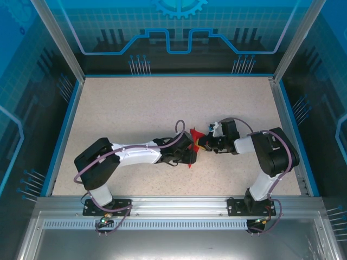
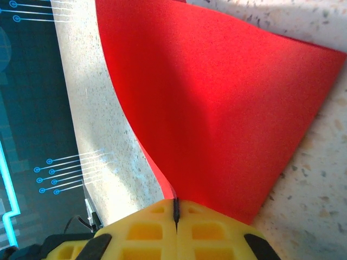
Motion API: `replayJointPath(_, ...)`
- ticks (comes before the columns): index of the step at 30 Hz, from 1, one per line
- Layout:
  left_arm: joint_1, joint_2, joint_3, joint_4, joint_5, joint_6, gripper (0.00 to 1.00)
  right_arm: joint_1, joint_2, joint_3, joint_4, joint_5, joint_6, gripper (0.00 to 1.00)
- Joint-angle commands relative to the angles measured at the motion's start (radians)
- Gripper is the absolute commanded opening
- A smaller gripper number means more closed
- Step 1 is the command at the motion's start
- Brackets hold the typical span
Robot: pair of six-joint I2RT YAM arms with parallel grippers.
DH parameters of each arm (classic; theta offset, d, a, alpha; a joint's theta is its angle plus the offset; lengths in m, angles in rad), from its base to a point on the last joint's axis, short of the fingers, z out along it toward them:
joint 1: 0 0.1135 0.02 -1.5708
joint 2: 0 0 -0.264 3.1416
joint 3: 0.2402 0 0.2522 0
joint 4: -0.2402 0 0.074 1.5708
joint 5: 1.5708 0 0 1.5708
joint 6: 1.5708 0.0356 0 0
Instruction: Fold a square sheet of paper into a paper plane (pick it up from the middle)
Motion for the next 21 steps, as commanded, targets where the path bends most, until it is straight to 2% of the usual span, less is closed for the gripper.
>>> replayJointPath(1, -0.013, 0.024, -0.020, -0.010, -0.089, -0.071, 0.48, -0.001, 0.010, -0.020, 0.025, -0.021, 0.011, 0.00)
replayJointPath(4, -0.013, 0.036, -0.027, 0.049, -0.059, -0.074, 0.47, -0.004, 0.008, -0.026, 0.031, -0.025, 0.016, 0.00)
replayJointPath(10, -0.012, 0.070, -0.017, 0.048, -0.045, -0.068, 0.35, -0.015, 0.001, -0.035, 0.043, -0.034, 0.020, 0.00)
replayJointPath(14, -0.013, 0.088, -0.016, 0.059, -0.014, -0.066, 0.33, -0.018, -0.002, -0.038, 0.049, -0.039, 0.023, 0.00)
replayJointPath(18, -0.012, 0.085, -0.016, 0.050, -0.020, -0.061, 0.24, -0.025, -0.010, -0.040, 0.046, -0.039, 0.020, 0.00)
replayJointPath(21, -0.015, 0.089, -0.012, 0.038, -0.017, -0.049, 0.21, -0.031, -0.013, -0.040, 0.044, -0.038, 0.021, 0.00)
